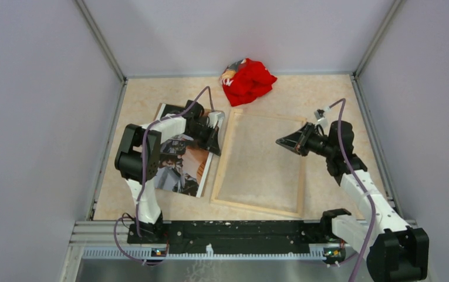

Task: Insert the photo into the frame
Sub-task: Place the photo frame item in the photo frame.

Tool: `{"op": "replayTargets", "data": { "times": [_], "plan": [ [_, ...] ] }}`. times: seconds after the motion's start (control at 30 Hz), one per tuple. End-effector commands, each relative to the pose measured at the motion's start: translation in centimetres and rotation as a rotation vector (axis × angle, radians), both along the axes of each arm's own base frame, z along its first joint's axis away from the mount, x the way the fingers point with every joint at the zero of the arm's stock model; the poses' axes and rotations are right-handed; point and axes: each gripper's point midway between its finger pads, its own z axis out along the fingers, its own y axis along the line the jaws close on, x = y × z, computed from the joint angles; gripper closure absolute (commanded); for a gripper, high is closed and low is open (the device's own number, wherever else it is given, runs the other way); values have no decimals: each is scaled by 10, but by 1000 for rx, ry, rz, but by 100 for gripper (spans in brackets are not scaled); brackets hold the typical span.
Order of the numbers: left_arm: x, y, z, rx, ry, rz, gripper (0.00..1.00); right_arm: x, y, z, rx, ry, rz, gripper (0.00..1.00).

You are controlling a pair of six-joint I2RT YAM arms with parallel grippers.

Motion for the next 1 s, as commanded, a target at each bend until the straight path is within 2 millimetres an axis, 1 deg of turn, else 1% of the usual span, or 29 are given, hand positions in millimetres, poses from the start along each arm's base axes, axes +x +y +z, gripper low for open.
{"op": "replayTargets", "data": {
  "times": [0.0, 0.17, 0.3, 0.33, 0.5, 0.67, 0.83, 0.97],
  "plan": [
    [6, -3, 18, -40, -45, -1, 95, 8, 3, 61, 43, -157, 19, 100],
    [4, -3, 11, -39, -30, -2, 96, 8, 5, 74, 42, -177, 24, 100],
    [3, -2, 10, -37, -32, -5, 98, 6, 12, 73, 26, -182, 58, 100],
    [2, -2, 10, -38, -30, -5, 98, 4, 13, 69, 15, -164, 67, 100],
    [2, -2, 11, -40, -34, -6, 99, 0, 24, 68, -5, -185, 160, 100],
    [2, -2, 10, -39, -34, -6, 99, -2, 31, 62, -34, -193, 228, 100],
    [2, -1, 11, -38, -35, -4, 100, 3, 30, 50, -71, -185, 235, 100],
    [3, -1, 11, -39, -39, -4, 100, 5, 30, 45, -93, -191, 242, 100]
  ]
}}
